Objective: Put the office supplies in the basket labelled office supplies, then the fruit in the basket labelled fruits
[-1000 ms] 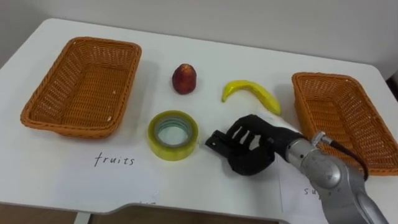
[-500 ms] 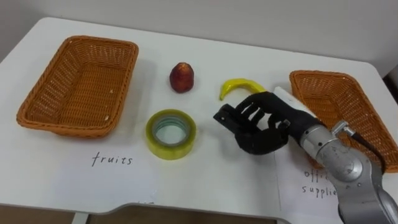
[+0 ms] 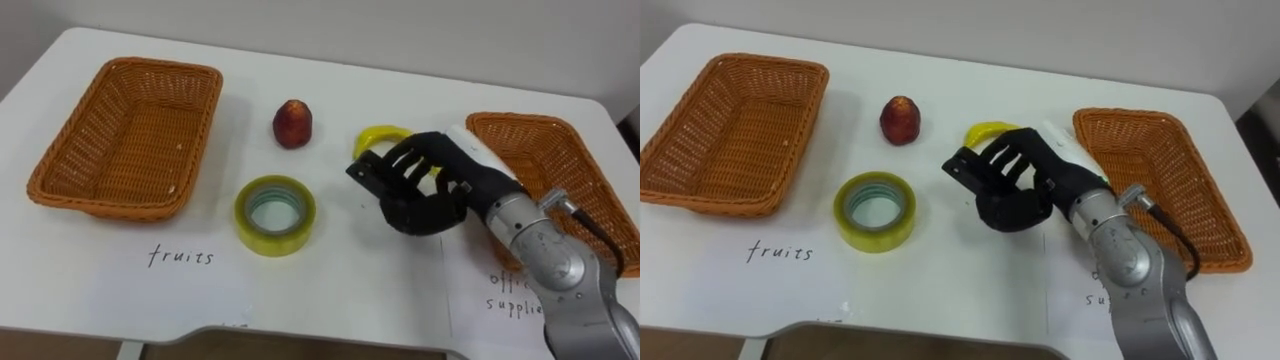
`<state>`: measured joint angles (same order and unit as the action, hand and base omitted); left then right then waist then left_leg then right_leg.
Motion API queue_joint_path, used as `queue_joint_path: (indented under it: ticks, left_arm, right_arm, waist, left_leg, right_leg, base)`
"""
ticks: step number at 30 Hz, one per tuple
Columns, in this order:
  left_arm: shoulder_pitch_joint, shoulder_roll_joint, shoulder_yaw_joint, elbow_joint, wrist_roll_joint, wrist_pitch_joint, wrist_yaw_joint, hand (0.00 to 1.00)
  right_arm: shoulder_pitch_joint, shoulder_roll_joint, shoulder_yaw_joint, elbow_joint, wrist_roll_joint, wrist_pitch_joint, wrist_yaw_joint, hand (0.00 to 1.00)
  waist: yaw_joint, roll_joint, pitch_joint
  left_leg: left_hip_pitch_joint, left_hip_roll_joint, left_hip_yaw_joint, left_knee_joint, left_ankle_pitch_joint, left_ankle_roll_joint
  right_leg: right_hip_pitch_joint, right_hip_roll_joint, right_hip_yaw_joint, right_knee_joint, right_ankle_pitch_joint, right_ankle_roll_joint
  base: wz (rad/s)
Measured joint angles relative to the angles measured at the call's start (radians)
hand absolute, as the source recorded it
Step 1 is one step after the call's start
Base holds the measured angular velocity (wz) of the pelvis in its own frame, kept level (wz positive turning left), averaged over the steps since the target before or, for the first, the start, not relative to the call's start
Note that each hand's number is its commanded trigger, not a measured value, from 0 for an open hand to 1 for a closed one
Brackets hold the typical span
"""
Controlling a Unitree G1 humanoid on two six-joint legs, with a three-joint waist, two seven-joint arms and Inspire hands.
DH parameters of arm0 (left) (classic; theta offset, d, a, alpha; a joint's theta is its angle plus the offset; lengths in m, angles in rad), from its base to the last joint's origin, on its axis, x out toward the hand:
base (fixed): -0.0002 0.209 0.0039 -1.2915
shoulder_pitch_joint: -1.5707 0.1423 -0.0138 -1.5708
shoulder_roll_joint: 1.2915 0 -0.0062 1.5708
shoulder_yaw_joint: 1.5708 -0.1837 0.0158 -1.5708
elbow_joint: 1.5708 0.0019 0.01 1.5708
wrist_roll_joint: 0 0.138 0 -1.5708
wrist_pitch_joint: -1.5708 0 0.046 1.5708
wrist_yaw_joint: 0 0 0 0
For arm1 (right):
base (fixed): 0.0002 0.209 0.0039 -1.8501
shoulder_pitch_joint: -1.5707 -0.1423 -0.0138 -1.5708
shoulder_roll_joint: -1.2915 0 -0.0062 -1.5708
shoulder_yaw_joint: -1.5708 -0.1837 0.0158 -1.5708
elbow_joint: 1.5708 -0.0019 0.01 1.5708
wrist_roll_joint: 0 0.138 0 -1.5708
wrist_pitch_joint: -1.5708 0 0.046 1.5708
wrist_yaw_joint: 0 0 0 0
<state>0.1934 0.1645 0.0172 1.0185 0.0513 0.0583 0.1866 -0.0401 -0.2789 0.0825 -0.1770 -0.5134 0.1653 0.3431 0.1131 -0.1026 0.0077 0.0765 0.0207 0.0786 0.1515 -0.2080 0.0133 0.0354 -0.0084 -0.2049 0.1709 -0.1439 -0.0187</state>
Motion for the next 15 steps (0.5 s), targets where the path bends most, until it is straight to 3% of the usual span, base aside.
queue_joint_path:
  ticks: [7, 15]
  left_arm:
    - [0.012, -0.007, 0.011, 0.000, 0.002, 0.000, 0.000, 0.00]
    - [0.023, -0.013, 0.020, 0.001, 0.000, 0.000, 0.001, 0.00]
  right_arm:
    - [-0.013, 0.000, -0.064, 0.000, 0.007, -0.005, -0.079, 1.00]
    - [-0.021, 0.000, -0.110, -0.001, 0.037, -0.005, -0.163, 1.00]
  waist:
    - [-0.010, 0.005, 0.0030]
    - [-0.038, 0.009, 0.0006]
  left_leg:
    - [-0.004, -0.001, -0.002, -0.001, 0.000, 0.000]
    - [-0.008, -0.002, -0.008, 0.003, 0.000, 0.000]
  right_leg:
    - [-0.002, -0.004, -0.002, -0.001, 0.000, 0.000]
    - [-0.002, -0.005, -0.008, -0.001, 0.000, 0.000]
  base:
    - [0.00]
    - [0.02]
